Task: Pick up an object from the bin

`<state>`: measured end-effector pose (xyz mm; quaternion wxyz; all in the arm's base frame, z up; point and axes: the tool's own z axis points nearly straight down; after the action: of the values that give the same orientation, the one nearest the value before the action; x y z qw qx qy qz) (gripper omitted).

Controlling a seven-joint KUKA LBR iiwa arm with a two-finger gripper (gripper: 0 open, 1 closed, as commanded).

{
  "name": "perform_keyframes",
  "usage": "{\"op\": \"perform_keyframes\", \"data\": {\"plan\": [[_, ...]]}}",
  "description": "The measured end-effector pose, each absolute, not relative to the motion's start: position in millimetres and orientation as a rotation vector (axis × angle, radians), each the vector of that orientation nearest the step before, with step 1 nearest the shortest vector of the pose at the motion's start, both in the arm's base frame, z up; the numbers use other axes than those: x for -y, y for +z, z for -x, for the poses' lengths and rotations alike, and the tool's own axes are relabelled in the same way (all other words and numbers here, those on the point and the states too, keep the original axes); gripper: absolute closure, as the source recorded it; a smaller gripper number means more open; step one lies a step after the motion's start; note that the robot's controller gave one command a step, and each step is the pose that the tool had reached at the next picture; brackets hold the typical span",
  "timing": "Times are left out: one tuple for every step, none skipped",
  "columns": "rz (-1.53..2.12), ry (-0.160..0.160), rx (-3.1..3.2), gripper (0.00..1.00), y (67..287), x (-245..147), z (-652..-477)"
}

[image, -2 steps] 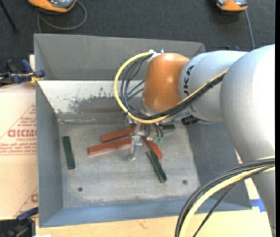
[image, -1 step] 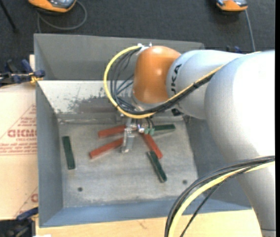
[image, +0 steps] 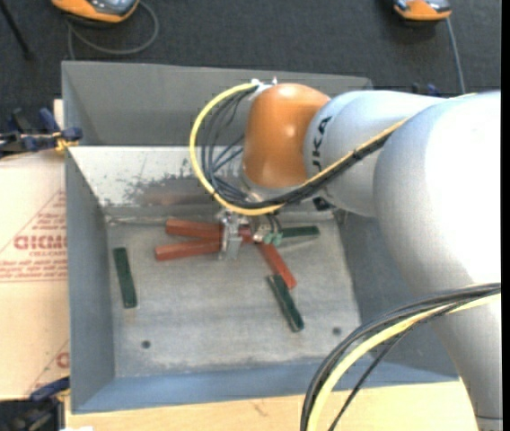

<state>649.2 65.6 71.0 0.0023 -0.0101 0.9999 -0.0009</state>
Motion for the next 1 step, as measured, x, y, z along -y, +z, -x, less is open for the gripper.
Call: {"op": "perform_keyframes", "data": {"plan": [[0.329, -0.003, -3.111, 1.0, 223.0, -60.6, -629.0]]}}
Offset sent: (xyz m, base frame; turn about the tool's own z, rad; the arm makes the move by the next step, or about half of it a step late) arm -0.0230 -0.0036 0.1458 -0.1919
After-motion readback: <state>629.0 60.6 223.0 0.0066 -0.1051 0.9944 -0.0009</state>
